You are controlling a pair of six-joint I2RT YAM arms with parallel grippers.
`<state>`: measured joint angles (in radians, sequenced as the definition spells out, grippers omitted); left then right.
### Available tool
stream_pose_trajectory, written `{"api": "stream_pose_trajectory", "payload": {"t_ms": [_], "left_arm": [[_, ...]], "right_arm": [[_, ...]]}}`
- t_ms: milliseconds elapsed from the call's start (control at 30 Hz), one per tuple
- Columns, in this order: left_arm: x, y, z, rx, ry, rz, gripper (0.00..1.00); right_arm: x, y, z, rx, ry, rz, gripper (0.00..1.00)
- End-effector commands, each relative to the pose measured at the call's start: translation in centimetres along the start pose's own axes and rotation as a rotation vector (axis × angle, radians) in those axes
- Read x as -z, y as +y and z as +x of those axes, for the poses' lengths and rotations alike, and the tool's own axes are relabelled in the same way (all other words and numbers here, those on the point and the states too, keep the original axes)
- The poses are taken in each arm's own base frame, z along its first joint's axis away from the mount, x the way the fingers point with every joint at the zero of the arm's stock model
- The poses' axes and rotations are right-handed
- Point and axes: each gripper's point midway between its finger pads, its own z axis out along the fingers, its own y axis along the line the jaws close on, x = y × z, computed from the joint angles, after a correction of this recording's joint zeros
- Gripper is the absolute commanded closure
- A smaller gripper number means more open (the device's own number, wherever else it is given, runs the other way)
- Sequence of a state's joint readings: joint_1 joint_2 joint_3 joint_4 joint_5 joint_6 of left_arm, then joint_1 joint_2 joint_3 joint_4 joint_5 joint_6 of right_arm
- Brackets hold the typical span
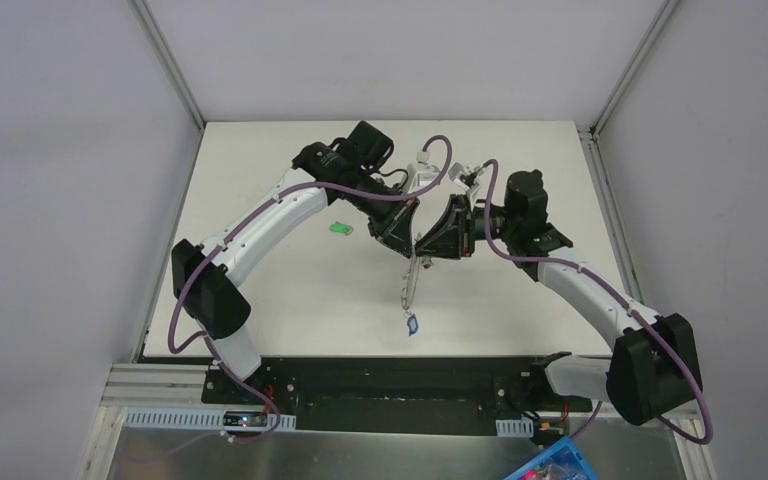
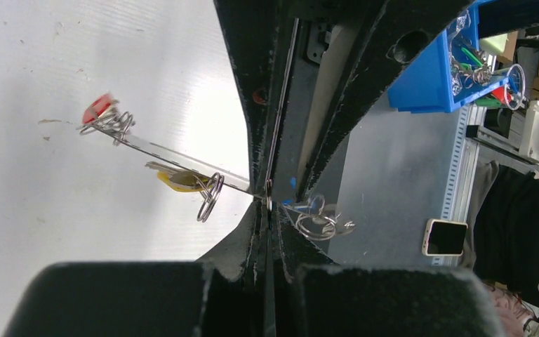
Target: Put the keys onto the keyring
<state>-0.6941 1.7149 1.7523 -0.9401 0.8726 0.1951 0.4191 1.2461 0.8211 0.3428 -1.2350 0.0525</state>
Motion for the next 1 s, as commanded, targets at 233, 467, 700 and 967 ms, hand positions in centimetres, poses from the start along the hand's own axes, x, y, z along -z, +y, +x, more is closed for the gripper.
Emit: {"api": "stream_pose_trajectory", "payload": {"t_ms": [233,467,700,967], "left_arm": [[0.2,-1.0,-1.2,-0.037,-0.037,0.03,1.0],[0.4,-1.1,-1.7,-0.043,-0.066,0.029,1.0],[2.7,-1.9,-2.7,-0.076,-0.233,0.113,0.72],[5.7,-1.7,-5.1,-0.105,-0.489,0.122,0.58]], "right_arm": [[-0.6,0.5,-1.9,0.059,-0.012,-0.016,0.9],[-0.6,0.0,-2.6,0.047,-0.03,0.022,1.0],[-0.1,0.9,-5.3,-0.007,-0.123,-0.001,1.0],[0.2,0.7,-6.7,-0.082,-0.219,-0.012,1.0]]}}
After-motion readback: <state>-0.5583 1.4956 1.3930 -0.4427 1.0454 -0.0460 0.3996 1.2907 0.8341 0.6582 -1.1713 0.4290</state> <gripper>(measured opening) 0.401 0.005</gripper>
